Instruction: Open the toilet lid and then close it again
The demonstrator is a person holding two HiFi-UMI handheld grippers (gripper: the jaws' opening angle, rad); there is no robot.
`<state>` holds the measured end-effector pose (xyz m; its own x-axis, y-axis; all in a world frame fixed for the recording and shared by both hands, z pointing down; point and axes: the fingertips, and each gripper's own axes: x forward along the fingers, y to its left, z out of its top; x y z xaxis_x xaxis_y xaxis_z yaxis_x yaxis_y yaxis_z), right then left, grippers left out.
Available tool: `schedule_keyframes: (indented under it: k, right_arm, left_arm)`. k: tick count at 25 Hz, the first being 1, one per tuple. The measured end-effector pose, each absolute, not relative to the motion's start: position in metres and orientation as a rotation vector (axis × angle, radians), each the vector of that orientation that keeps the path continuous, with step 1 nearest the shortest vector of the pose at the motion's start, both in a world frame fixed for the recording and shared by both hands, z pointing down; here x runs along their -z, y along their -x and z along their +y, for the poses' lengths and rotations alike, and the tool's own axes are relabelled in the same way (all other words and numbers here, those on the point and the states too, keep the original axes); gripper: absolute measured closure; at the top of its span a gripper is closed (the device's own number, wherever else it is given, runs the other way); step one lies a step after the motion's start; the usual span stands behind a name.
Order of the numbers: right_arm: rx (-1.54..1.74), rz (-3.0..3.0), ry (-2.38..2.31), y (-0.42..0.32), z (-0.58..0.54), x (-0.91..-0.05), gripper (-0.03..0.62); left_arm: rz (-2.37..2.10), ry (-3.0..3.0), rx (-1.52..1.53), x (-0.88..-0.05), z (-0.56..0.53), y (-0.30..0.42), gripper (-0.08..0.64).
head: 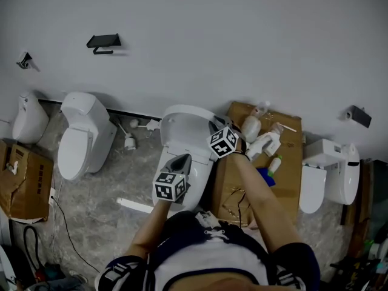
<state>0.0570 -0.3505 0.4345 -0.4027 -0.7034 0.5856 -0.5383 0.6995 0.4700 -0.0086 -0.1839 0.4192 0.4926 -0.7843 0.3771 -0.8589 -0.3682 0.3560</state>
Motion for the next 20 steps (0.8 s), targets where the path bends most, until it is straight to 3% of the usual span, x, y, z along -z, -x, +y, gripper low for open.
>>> schedule_keyframes:
  k: [20]
  right_arm:
    - [0.336,-2.190,-0.923,-0.046,-0.280,-0.435,0.497]
  left_arm:
    - [-1.346,-2.176,-0.183,-0.431,-0.182,0.013,0.554]
